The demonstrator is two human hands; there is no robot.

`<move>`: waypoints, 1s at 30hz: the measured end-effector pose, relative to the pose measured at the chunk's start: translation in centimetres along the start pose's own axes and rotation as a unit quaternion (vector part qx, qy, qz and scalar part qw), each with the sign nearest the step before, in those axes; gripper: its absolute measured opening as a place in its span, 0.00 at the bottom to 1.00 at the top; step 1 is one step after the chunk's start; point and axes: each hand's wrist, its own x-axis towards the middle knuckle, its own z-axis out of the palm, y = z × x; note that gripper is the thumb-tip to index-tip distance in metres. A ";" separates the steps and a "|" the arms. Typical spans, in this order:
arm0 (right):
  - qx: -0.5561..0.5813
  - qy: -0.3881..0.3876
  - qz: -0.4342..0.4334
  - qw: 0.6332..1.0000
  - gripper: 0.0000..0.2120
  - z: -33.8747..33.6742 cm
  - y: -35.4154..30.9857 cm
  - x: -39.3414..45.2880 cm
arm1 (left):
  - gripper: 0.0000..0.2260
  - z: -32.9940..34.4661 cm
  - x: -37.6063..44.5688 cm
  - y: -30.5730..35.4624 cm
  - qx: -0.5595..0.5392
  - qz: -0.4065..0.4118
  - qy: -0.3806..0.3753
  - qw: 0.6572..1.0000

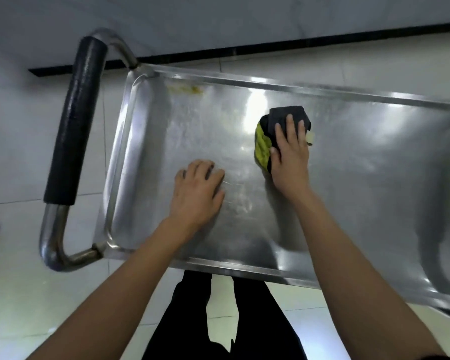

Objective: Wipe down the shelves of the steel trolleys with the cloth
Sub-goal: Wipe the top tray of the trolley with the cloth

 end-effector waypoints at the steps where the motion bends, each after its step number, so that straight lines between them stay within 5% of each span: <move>1: 0.001 0.006 0.011 1.000 0.25 -0.8 1.6 -0.6 | 0.19 0.1 0.6 1.3 0.002 0.010 -0.007 1.000; 7: 0.007 0.041 0.081 0.996 0.25 -5.3 10.3 -3.4 | 0.21 0.8 2.9 6.5 0.021 0.003 -0.043 0.999; 12: -0.042 0.026 0.093 0.994 0.25 -5.8 11.2 -3.3 | 0.23 0.9 2.4 6.1 0.026 0.021 -0.051 0.998; 24: -0.092 -0.025 0.050 0.994 0.26 0.6 -3.5 5.8 | 0.20 -3.7 1.9 -10.5 0.019 -0.108 0.002 0.994; 30: -0.093 -0.052 -0.025 0.994 0.26 5.2 -12.3 10.0 | 0.20 -3.3 1.1 -12.2 -0.013 -0.120 0.005 0.993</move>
